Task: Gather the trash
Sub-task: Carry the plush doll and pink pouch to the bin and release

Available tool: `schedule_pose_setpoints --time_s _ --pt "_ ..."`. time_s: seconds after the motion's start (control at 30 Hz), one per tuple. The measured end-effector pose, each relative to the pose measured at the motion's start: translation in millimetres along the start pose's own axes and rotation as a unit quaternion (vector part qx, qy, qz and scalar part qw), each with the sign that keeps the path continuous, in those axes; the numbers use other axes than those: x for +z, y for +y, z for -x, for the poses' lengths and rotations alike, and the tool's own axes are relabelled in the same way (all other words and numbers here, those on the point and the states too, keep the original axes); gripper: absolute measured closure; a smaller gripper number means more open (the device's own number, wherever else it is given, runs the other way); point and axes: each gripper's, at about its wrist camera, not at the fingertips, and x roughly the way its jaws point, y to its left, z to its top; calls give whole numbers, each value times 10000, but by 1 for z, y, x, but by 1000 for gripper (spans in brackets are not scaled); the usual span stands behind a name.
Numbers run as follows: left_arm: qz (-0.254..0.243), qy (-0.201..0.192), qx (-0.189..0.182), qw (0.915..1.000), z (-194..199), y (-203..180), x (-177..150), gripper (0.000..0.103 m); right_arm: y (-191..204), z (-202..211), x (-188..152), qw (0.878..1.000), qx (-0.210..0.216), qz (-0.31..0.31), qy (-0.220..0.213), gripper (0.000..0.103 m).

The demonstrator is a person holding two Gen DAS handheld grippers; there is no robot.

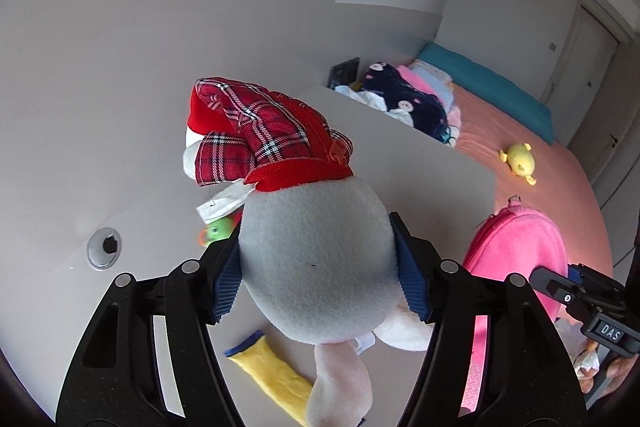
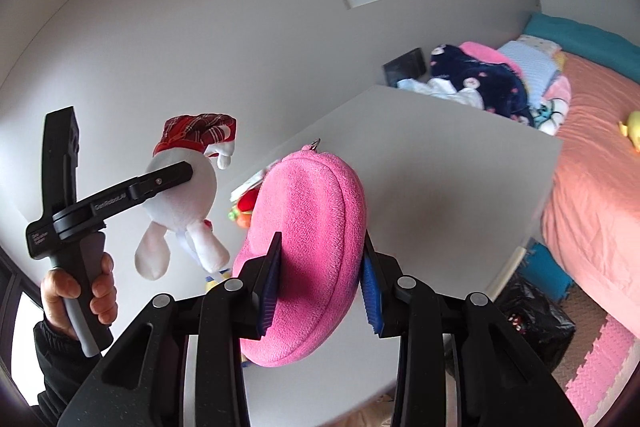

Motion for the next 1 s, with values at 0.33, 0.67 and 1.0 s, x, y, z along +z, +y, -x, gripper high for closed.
schedule_pose_setpoints --time_s 0.33,0.67,1.0 --pt "-1046 309 -874 9902 -33 -137 -15 37 -99 74 -15 9933 -873 -696 -311 66" --pt "-2053 834 -1520 9632 -70 -263 -66 35 -201 107 -46 9711 -1817 -1519 -307 65" --pt "-3074 874 -1201 9399 -114 -339 -113 5 -264 107 -66 9468 -2435 -2071 -369 34"
